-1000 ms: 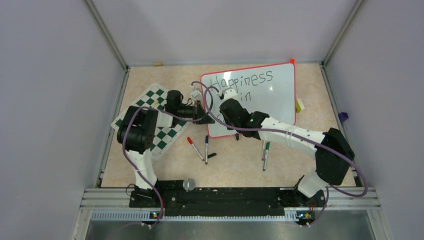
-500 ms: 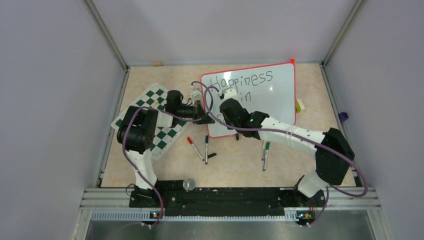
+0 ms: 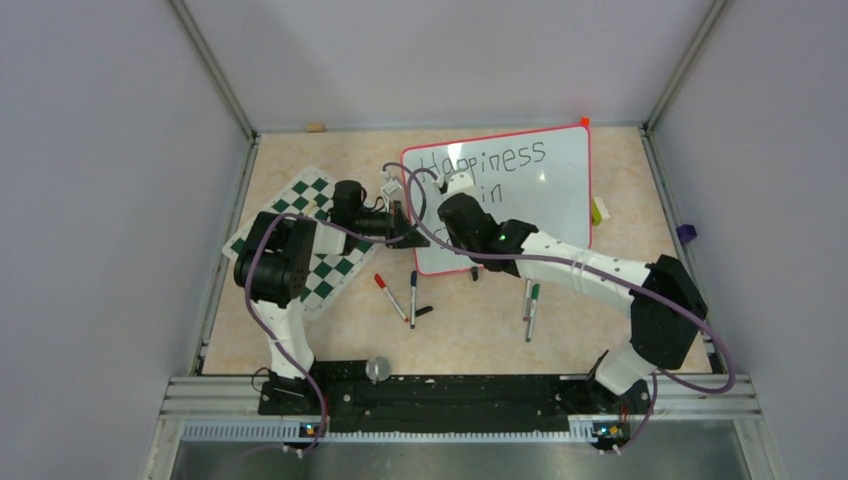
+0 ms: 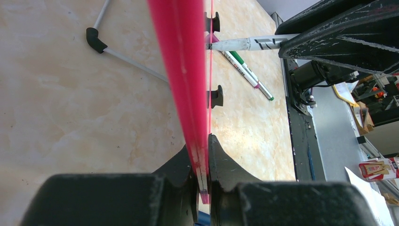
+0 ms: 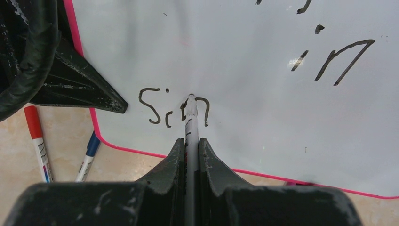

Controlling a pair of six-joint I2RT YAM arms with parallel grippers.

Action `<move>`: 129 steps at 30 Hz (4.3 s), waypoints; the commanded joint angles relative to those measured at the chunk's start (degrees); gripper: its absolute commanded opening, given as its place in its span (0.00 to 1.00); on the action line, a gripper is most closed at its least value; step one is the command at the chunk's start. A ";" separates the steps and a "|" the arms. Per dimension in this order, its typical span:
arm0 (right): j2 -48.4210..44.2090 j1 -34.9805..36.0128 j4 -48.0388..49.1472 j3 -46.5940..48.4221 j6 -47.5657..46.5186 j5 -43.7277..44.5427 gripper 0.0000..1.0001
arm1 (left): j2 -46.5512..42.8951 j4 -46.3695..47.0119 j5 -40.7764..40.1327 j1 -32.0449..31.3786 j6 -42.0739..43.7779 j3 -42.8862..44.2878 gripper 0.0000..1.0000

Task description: Write a sentence on the whiteboard

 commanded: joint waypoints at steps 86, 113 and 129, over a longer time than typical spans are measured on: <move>-7.44 -3.15 1.06 -2.36 1.39 -0.94 0.00 | 1.10 -1.31 1.37 -0.76 2.85 -1.97 0.00; -2.82 -3.48 0.72 -2.21 0.90 5.79 0.00 | 1.46 -1.30 1.45 -0.76 2.94 -1.88 0.00; -5.38 -3.81 -0.68 -5.66 2.46 6.12 0.00 | 1.30 -1.31 1.32 -0.76 2.94 -1.94 0.00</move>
